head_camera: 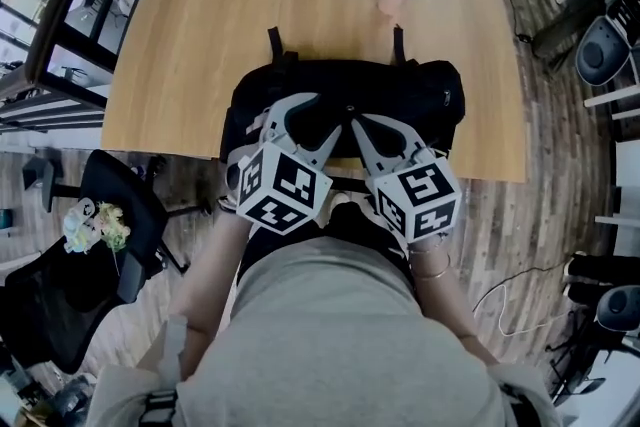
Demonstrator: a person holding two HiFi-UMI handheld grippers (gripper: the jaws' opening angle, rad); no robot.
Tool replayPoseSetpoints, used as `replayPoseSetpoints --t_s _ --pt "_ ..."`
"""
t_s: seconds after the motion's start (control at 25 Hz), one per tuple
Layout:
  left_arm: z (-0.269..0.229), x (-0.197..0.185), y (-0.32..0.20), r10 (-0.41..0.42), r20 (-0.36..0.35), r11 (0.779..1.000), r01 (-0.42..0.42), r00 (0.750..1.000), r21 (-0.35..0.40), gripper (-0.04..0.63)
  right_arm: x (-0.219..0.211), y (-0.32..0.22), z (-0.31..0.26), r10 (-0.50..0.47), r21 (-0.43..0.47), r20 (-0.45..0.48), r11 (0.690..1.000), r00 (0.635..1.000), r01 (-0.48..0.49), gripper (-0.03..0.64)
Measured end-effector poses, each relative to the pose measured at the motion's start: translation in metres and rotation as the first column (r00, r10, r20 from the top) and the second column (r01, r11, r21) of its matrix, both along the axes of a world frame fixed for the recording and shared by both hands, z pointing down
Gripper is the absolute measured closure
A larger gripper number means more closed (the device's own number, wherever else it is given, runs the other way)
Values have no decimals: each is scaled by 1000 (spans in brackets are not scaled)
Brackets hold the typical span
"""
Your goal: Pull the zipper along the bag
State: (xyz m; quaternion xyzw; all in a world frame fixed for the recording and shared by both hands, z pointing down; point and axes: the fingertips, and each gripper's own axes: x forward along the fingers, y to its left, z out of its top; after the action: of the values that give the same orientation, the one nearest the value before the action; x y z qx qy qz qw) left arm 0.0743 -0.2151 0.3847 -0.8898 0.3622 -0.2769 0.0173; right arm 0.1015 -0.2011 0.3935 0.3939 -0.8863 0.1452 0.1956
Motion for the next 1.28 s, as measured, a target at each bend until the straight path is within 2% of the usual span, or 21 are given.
replayPoseSetpoints --t_s 0.08,0.16,0.28,0.6,1.28 --pt "5 2 -1 22 40 1000 -22 999 -1 389 0 0 -1 10 6 -3 1000 1000 -10 607" --pt "10 2 -2 34 76 999 -35 997 6 440 -1 0 -1 19 14 -13 1000 1000 -19 607" --pt "11 2 -4 40 89 999 -41 995 14 482 -1 -2 -3 26 28 -23 999 999 -26 607" --pt "7 1 -7 31 54 999 -33 998 20 533 1 -5 -5 25 46 -39 999 999 -23 607" --pt "3 -7 -14 -15 -3 1000 15 1000 9 540 29 -19 -4 59 51 -46 997 997 -56 607"
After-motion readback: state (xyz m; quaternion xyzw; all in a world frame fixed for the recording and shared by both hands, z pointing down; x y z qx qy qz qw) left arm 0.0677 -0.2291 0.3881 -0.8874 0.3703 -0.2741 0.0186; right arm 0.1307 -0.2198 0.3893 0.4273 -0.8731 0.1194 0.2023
